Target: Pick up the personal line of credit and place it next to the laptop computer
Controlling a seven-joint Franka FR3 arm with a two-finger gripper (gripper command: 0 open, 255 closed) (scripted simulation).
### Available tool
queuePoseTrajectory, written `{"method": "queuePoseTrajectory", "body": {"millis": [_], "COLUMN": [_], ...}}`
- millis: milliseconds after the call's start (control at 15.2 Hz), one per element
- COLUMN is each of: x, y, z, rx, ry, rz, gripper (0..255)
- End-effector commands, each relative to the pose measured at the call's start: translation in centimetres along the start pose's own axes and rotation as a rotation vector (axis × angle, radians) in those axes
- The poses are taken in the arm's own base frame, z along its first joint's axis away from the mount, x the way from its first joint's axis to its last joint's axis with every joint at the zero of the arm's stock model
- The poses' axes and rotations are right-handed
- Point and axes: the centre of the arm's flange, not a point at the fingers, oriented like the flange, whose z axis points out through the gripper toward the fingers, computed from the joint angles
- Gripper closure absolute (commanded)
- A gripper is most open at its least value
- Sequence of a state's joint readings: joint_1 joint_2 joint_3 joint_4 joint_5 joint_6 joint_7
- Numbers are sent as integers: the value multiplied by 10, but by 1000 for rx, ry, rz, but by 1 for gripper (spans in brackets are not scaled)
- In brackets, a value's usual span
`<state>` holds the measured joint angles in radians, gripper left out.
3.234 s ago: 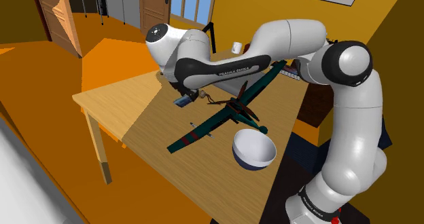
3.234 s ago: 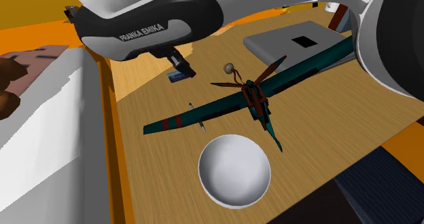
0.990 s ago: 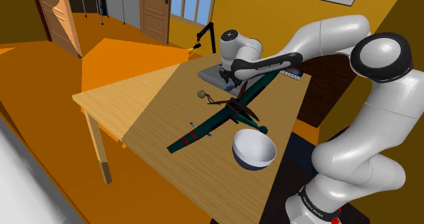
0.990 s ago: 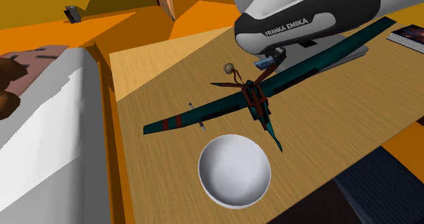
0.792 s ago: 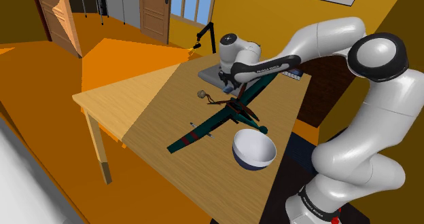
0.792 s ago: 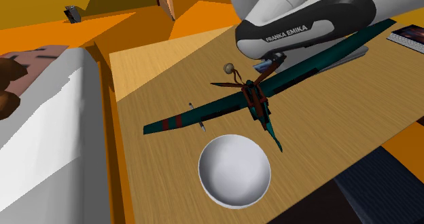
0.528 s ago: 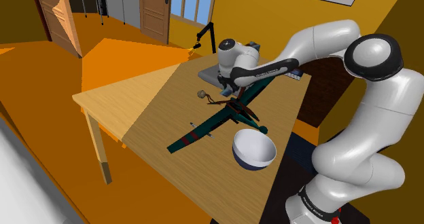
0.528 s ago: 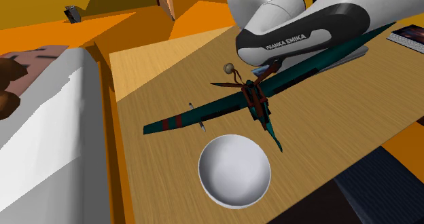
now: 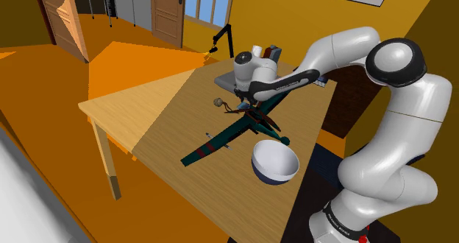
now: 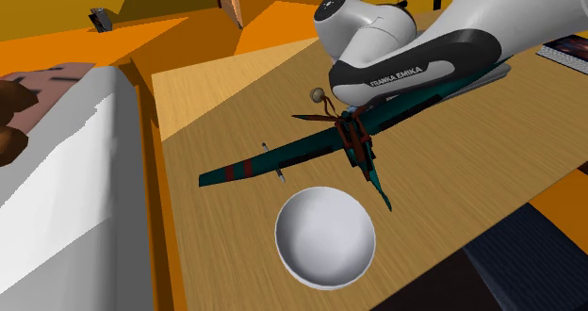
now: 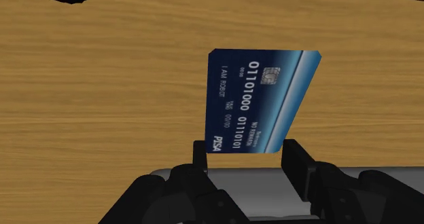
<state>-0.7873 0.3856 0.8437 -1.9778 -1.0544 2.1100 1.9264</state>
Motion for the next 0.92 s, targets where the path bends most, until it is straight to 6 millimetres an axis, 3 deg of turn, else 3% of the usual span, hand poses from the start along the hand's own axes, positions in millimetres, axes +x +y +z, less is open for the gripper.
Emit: {"method": "queuePoseTrajectory", "body": {"millis": [0, 330, 396, 726, 858], "x": [-1, -1, -1, -1, -1], "y": [0, 0, 0, 0, 0], "z": [1, 1, 1, 1, -25], "rx": [0, 0, 0, 0, 0], "ry": [0, 0, 0, 0, 0], "rz": [0, 0, 0, 0, 0], "gripper": [255, 255, 0, 0, 0]}}
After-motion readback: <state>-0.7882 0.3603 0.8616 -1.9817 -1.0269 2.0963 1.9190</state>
